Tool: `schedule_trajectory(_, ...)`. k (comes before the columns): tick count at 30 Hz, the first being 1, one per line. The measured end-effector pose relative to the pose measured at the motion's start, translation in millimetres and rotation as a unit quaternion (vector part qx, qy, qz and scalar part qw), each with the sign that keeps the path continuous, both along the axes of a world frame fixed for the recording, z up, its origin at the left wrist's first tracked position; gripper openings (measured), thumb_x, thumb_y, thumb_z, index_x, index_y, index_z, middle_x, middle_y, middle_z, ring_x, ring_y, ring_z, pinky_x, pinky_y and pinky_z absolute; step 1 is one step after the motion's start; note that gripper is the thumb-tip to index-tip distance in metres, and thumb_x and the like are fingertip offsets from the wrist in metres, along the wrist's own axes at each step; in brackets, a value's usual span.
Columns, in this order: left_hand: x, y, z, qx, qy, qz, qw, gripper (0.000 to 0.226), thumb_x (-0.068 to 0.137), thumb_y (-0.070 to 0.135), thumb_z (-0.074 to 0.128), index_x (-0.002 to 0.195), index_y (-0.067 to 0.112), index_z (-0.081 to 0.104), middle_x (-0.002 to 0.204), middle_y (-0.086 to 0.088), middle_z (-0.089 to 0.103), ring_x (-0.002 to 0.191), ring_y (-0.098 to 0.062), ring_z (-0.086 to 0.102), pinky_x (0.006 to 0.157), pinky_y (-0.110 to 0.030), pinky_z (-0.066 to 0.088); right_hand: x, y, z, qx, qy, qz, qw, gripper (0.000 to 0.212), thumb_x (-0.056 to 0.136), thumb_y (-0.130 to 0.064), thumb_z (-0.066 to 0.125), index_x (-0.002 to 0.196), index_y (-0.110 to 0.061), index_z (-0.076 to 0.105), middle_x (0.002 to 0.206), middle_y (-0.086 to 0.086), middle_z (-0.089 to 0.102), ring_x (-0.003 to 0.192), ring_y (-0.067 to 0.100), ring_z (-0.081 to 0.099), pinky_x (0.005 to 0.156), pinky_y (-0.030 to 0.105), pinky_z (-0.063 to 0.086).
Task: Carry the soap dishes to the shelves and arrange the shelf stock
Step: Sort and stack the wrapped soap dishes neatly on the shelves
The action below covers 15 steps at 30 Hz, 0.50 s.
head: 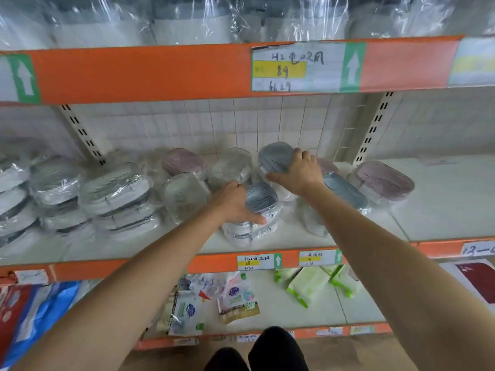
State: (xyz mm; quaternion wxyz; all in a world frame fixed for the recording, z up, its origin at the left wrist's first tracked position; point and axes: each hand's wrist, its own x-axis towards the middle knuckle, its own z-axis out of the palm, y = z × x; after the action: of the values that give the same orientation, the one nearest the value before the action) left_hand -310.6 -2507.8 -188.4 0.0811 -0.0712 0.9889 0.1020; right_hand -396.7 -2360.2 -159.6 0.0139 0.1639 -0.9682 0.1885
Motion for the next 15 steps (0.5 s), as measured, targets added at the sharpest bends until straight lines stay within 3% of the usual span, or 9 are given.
schedule_trajectory(7,1,-7,5,-0.015,-0.003,-0.028,1.000,0.105,0.066,0.070,0.070,0.142,0.006,0.036,0.138,-0.008,0.041,0.129,-0.023,0.040,0.104,-0.034,0.038,-8,-4,0,0.037,-0.038,-0.004,0.999,0.106,0.077,-0.067,0.059,0.147,0.000,0.014,0.149,0.019,0.025,0.138,0.032,0.024,0.112,0.043,0.026)
schedule_trajectory(10,7,-4,14,-0.058,0.014,-0.044,0.997,0.105,0.068,0.072,0.066,0.142,0.005,0.035,0.138,-0.008,0.041,0.128,-0.023,0.041,0.099,-0.034,0.038,-5,-2,6,0.070,-0.045,0.006,0.997,0.113,0.075,-0.073,0.056,0.149,-0.001,0.009,0.152,0.017,0.022,0.141,0.031,0.021,0.114,0.043,0.022)
schedule_trajectory(15,22,5,27,-0.063,0.090,-0.064,0.992,0.095,0.071,0.071,0.064,0.138,0.008,0.040,0.132,-0.005,0.044,0.123,-0.022,0.044,0.095,-0.035,0.042,13,7,15,0.059,0.019,0.037,0.997,0.099,0.078,-0.070,0.053,0.146,-0.004,0.024,0.147,0.013,0.031,0.136,0.029,0.028,0.111,0.042,0.026)
